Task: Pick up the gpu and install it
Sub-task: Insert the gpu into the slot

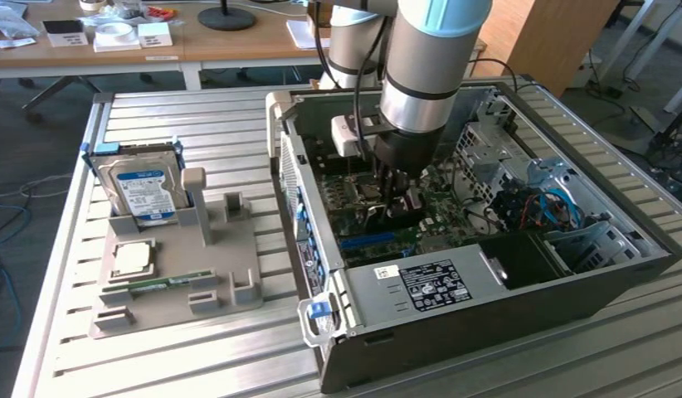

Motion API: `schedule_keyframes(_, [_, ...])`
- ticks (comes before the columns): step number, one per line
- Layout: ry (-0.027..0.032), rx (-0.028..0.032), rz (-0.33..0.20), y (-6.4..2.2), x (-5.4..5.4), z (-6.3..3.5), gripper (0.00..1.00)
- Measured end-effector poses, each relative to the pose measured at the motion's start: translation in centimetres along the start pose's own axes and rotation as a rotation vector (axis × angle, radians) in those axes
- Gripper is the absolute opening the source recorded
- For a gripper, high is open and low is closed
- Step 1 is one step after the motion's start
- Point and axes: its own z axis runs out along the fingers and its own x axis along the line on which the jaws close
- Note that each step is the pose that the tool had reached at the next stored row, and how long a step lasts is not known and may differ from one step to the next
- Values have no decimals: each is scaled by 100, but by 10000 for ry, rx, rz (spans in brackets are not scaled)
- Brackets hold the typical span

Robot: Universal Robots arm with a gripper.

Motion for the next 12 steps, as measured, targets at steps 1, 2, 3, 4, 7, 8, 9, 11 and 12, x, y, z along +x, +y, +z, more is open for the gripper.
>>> schedule_keyframes(1, [0,0,-1,1,0,0,27])
schedule_keyframes(2, [0,0,-2,2,0,0,27])
schedule_keyframes(3, [0,0,-2,3,0,0,27])
schedule_keyframes(4, [0,0,-1,4,0,0,27])
schedule_keyframes(7, [0,0,2,10,0,0,27])
schedule_keyframes(8, [1,0,1,11,0,0,27])
schedule_keyframes(9, [1,0,-1,11,0,-1,27])
schedule_keyframes(11, [0,0,-1,12,1,1,27])
schedule_keyframes(12, [-1,1,0,14,1,5,27])
